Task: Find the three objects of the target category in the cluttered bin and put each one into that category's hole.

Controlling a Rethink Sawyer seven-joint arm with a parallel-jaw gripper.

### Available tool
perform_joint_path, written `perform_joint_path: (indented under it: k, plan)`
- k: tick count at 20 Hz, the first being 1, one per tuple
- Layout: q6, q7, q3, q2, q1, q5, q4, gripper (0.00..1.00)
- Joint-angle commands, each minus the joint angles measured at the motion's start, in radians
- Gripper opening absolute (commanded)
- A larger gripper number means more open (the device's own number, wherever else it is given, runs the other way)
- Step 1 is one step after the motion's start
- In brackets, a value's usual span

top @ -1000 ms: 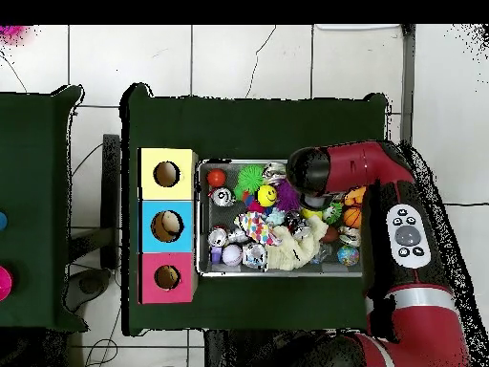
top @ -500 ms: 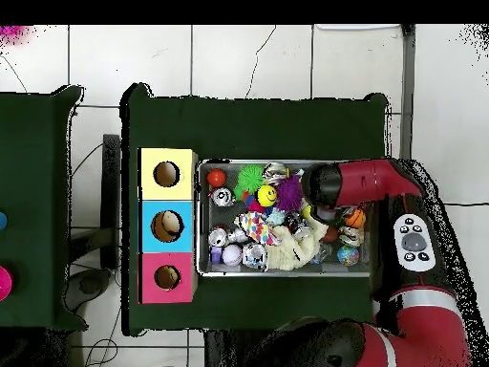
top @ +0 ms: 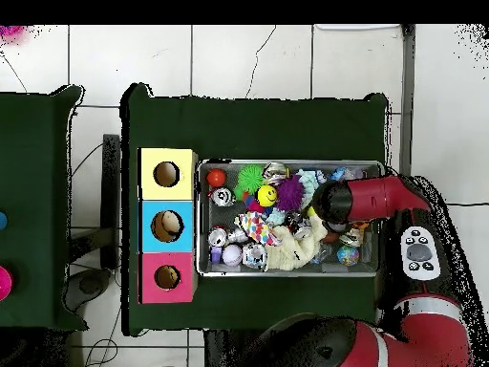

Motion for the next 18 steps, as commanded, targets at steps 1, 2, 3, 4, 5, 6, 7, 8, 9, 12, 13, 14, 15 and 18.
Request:
perform_joint_path:
  k: [1,2,3,4,5,6,7,8,9,12,13,14,15,18]
  plan:
    - [-0.127,0.324,-0.077,0.087,0.041,0.035,0.079,1.0]
    - [-0.137,0.334,-0.085,0.095,0.05,0.041,0.075,1.0]
    - [-0.146,0.336,-0.089,0.099,0.054,0.047,0.074,1.0]
    - [-0.155,0.346,-0.095,0.107,0.06,0.056,0.07,1.0]
    - [-0.167,0.352,-0.102,0.11,0.065,0.062,0.069,1.0]
    - [-0.18,0.366,-0.109,0.115,0.07,0.071,0.067,1.0]
    - [-0.188,0.369,-0.116,0.117,0.075,0.076,0.067,1.0]
    - [-0.182,0.365,-0.122,0.122,0.081,0.081,0.063,1.0]
    - [-0.182,0.362,-0.128,0.124,0.086,0.086,0.06,1.0]
    - [-0.189,0.367,-0.145,0.135,0.099,0.106,0.05,1.0]
    - [-0.194,0.366,-0.15,0.137,0.102,0.113,0.05,1.0]
    - [-0.208,0.367,-0.15,0.142,0.102,0.125,0.049,1.0]
    - [-0.22,0.367,-0.151,0.145,0.102,0.136,0.05,1.0]
    - [-0.253,0.365,-0.157,0.167,0.106,0.157,0.034,1.0]
